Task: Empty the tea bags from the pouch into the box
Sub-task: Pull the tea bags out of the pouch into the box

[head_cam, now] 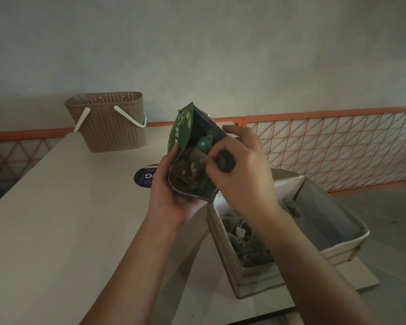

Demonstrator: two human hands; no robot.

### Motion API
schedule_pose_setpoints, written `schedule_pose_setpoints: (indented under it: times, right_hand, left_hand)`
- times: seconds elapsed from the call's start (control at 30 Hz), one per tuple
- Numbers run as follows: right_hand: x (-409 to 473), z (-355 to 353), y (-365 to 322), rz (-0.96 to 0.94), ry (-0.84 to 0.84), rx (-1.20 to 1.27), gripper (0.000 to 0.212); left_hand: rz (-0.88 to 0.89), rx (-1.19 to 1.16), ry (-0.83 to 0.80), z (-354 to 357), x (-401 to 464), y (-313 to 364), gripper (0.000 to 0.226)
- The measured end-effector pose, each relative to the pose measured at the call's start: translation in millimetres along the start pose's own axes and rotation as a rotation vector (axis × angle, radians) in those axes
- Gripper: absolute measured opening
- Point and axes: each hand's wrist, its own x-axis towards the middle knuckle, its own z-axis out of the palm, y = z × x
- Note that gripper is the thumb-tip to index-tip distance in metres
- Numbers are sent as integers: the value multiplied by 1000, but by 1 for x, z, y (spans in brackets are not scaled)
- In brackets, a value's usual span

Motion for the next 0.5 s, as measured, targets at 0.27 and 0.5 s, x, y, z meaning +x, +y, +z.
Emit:
schedule_pose_setpoints:
  times: [0.27, 0.5]
  right_hand:
    - [7, -37, -2, 97, 204, 327, 5]
    - [4, -64, -2, 213, 330, 752, 9]
  left_hand:
    - [-10, -59, -33, -2, 4, -1, 55]
    - [-20, -146, -51, 0, 5, -4, 51]
